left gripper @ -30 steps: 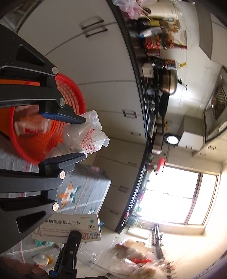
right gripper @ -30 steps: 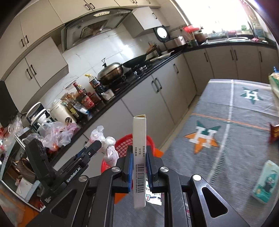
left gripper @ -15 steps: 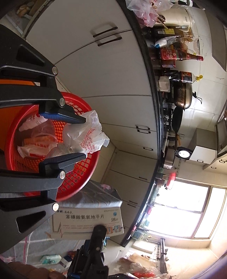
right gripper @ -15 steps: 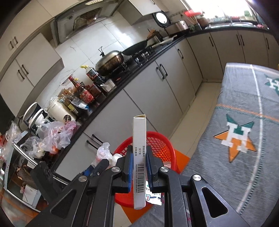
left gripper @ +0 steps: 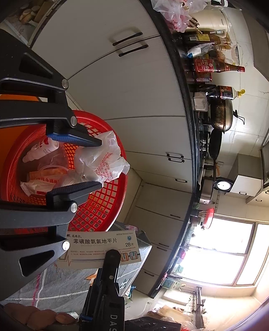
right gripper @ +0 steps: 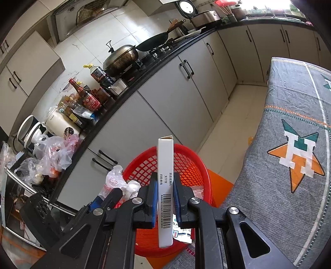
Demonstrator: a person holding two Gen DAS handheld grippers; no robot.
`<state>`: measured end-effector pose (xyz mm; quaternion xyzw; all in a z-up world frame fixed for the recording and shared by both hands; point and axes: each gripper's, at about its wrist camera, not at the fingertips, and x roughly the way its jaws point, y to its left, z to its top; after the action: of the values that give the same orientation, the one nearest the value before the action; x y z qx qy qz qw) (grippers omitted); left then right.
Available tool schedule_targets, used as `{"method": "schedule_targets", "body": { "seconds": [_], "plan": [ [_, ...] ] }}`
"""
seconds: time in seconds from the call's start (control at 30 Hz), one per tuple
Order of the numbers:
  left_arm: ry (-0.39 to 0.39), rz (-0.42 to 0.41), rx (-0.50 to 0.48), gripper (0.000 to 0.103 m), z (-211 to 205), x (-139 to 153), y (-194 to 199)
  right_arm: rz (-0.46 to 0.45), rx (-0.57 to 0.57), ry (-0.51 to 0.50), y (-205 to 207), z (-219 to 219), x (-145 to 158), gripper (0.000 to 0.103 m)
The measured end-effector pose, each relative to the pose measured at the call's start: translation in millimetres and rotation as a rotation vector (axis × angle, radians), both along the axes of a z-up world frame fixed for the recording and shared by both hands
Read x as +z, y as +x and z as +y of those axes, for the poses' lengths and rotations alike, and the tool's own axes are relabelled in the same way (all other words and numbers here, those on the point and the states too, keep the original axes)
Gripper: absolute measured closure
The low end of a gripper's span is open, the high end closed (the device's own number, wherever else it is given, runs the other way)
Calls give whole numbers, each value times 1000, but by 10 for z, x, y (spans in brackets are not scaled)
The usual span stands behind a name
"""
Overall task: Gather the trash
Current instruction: 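Carry the white bag and medicine box to the red basket and release both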
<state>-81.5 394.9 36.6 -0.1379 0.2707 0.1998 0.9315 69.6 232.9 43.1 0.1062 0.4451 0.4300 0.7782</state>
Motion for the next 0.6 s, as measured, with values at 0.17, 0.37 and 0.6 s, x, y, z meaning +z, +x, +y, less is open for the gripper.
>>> {"method": "schedule_targets", "body": {
  "seconds": [0.17,0.37,0.6],
  "plan": [
    [-2,-1,-2,70,4,0,3,-2,1,-4,-5,-1,-2,87],
    [5,2,2,67,4,9,10,1,4,-3,-23,50,11,85],
    [-4,-8,3,57,15,36,-1,-7,-7,12,-35,-74,58,83]
  ]
}}
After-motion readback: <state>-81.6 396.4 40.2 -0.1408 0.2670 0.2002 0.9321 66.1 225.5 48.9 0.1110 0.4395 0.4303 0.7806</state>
